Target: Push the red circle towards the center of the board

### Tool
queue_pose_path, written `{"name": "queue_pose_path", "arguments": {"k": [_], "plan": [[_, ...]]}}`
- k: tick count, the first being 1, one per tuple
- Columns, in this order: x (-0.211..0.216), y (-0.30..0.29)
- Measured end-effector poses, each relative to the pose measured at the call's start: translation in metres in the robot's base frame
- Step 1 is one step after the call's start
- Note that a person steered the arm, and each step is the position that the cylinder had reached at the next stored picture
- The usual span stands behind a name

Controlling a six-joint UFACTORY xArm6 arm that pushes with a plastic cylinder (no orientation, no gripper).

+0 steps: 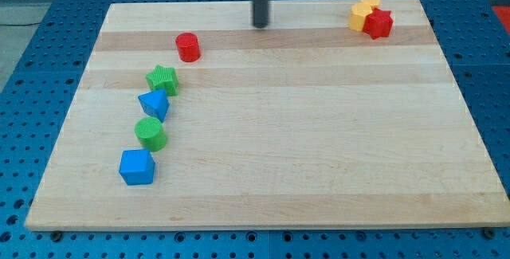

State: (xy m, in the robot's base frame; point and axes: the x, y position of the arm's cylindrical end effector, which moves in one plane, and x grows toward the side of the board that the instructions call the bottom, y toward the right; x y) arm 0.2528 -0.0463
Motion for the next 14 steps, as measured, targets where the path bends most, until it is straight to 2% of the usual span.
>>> {"name": "queue_pose_path", "arguments": {"k": [1, 2, 3, 5, 6, 7, 8, 10, 12, 14], "plan": [[0.003, -0.093], [0.032, -0.170], [0.060, -0.170], [0.085, -0.098], [0.079, -0.120], [0.056, -0.103], [0.054, -0.078], [0.093, -0.053], [0.065, -0.039], [0.065, 0.015]]}}
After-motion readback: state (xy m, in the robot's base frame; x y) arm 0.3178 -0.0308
